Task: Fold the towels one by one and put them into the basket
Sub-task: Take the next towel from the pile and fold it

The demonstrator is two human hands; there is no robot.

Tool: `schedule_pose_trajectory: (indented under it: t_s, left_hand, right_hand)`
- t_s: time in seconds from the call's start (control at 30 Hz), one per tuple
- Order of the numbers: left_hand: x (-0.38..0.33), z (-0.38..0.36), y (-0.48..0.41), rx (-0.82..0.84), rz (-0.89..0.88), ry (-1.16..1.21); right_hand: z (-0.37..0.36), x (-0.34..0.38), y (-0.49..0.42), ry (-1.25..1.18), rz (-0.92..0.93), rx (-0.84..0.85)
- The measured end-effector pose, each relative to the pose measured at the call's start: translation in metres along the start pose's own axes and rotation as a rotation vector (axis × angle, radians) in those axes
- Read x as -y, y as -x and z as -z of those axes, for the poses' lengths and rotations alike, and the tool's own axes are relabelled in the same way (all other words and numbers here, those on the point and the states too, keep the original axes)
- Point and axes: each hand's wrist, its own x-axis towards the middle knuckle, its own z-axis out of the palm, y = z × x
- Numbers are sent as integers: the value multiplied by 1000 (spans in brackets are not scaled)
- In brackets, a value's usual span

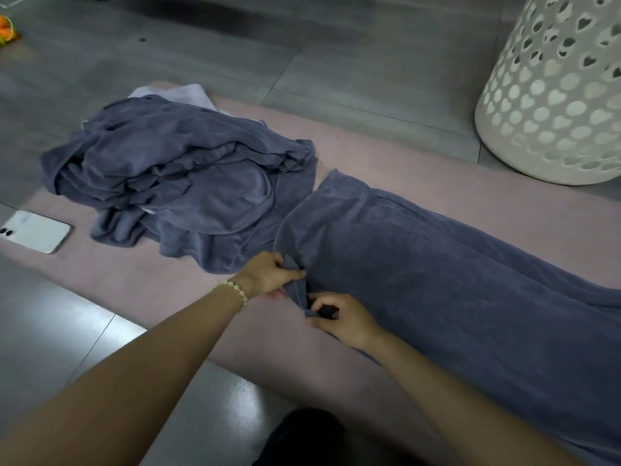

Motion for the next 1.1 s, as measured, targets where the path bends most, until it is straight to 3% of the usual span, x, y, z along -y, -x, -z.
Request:
schedule_pose_trajectory:
  t_s: [0.07, 0.17, 0.23, 0.33, 0.4, 0.53, 0.6, 0.73, 0.83, 0.9, 1.0, 1.03, 1.1]
  left_hand:
    - [22, 15, 12, 174, 40, 132]
    - [63, 33, 28, 439, 180, 108]
    - [81, 39, 30, 372, 215, 159]
    - [74, 38, 14, 36, 187, 437]
    - [49, 32, 0, -104, 157, 409]
    - [19, 20, -16, 98, 85, -191]
    - [22, 20, -29, 16, -2, -320]
    - [27, 25, -49, -222, -88, -101]
    - [26, 21, -55, -225, -98, -20]
    - [25, 16, -60, -213, -118, -48]
    - [22, 13, -65, -195, -184, -59]
    - [20, 14, -65, -139, -194, 41]
    - [15, 18, -60, 26, -158, 455]
  right_hand:
    - [-9, -2, 2, 24, -16, 70]
    - [-16, -5, 8, 89, -68, 194]
    - [-9, 0, 6, 60, -88, 186]
    - [23, 9, -10, -55, -97, 1]
    - [56, 12, -29, -53, -84, -142]
    - [110, 9, -81, -1, -99, -374]
    - [125, 9, -109, -1, -118, -418]
    - [138, 24, -157, -21, -134, -471]
    - [142, 30, -172, -100, -313, -438]
    - [144, 30, -172, 40, -380, -395]
    - [154, 30, -174, 161, -258, -492]
    - [158, 33, -175, 67, -174, -545]
    - [164, 48, -175, -178, -40, -606]
